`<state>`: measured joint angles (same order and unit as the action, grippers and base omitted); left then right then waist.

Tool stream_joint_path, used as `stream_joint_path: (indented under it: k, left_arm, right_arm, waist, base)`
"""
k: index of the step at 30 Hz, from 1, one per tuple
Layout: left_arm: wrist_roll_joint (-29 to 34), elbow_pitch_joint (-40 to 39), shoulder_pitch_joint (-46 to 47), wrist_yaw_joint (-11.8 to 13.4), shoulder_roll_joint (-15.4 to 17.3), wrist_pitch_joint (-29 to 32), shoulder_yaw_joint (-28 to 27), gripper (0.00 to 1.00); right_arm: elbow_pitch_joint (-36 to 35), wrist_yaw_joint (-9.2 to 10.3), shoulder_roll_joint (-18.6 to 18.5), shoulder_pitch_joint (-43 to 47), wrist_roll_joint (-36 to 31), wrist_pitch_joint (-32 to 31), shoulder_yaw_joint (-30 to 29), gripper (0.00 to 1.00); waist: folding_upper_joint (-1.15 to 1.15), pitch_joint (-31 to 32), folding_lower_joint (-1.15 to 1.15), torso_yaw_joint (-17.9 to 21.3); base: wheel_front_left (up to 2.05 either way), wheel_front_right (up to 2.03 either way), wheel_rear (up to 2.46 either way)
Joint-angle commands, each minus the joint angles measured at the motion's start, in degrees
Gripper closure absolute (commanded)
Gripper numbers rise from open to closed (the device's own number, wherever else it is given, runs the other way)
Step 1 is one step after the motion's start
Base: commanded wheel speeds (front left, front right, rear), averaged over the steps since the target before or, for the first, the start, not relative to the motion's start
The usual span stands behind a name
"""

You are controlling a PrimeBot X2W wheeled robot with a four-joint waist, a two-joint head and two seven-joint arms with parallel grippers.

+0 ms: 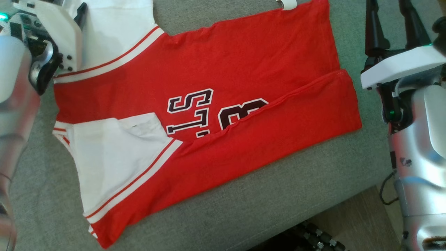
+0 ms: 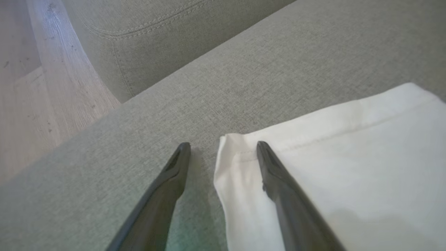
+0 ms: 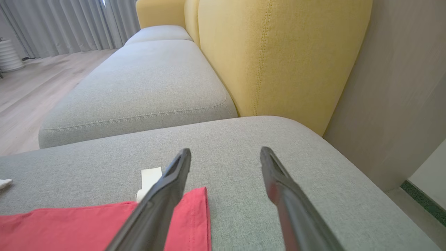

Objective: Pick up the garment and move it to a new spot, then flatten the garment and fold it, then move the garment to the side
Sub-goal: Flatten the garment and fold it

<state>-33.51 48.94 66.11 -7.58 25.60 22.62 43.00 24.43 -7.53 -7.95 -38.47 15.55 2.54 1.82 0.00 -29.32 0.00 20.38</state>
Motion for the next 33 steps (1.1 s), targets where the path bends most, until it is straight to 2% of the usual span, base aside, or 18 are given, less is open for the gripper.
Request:
stream_joint_path:
  k: [1,2,3,5,7,11,14,18,22,27,33]
  left_arm:
    - [-2.4,-0.4,0.1,0.1,1.7,3.1,0.5,0.00]
    - [-4.3,-0.3,-0.4,0.1,1.5,5.2,0.9,0.28]
    - [-6.2,-0.5,-0.9,0.1,1.3,7.6,1.6,1.00]
    - [-9.1,-1.6,-1.4,0.1,1.8,11.1,2.9,1.00]
    - [-9.8,-2.3,-1.2,0.1,2.3,11.0,3.1,1.00]
    - [-11.4,-3.3,-0.8,0.1,2.4,6.6,2.5,1.00]
    - [-10.9,-4.2,-0.2,0.1,1.8,-0.1,1.9,1.00]
    - [-10.3,-5.9,-0.1,0.2,-0.3,-9.3,0.6,1.00]
    - [-9.2,-8.7,-0.6,0.3,-1.9,-15.3,0.7,1.00]
    - [-8.2,-13.8,-3.0,0.7,-2.9,-18.4,1.8,1.00]
    - [-8.1,-20.9,-6.2,1.3,-3.2,-18.1,3.5,1.00]
  right_arm:
    - [-1.1,0.04,-0.3,-1.5,0.0,0.5,0.8,0.00]
    - [-0.8,0.04,-0.5,-1.6,-0.1,0.5,0.8,0.00]
    - [-0.5,0.04,-0.6,-1.8,-0.1,0.5,0.7,0.00]
    - [-0.1,0.04,-0.4,-2.2,0.8,0.1,0.4,0.00]
    - [0.0,0.04,-0.7,-2.5,0.8,-0.1,0.5,0.00]
    - [0.4,0.04,-2.5,-3.3,-0.1,-0.9,1.6,0.00]
    - [1.1,0.04,-3.9,-3.8,-0.5,-1.5,2.5,0.00]
    - [2.6,0.04,-6.1,-4.2,-0.6,-3.0,4.2,0.00]
    - [5.6,0.04,-9.3,-4.2,-0.5,-5.6,6.6,0.00]
    - [11.7,0.04,-13.4,-4.6,0.0,-10.1,9.0,0.00]
    - [19.5,0.04,-16.7,-6.4,0.3,-13.2,9.8,0.00]
  waist:
    - [0.00,0.2,0.00,-0.1]
    - [0.00,0.3,0.00,-0.2]
    - [0.00,0.5,0.00,-0.3]
    - [0.00,0.8,0.00,-0.7]
    - [0.00,1.0,0.00,-1.0]
    - [0.00,2.2,0.00,-2.7]
    - [0.00,3.6,0.00,-4.4]
    - [0.00,5.7,0.00,-7.4]
    - [0.00,7.2,0.00,-11.1]
    - [0.00,8.2,0.00,-15.2]
    - [0.00,8.0,0.00,-18.9]
  base:
    - [0.00,0.00,0.00]
    - [0.00,0.00,0.00]
    - [0.00,0.00,0.00]
    - [0.00,0.00,0.00]
    - [0.00,0.00,0.00]
    - [0.00,0.00,0.00]
    - [0.00,0.00,0.00]
    - [0.00,0.00,0.00]
    - [0.00,0.00,0.00]
    - [0.00,0.00,0.00]
    - [0.00,0.00,0.00]
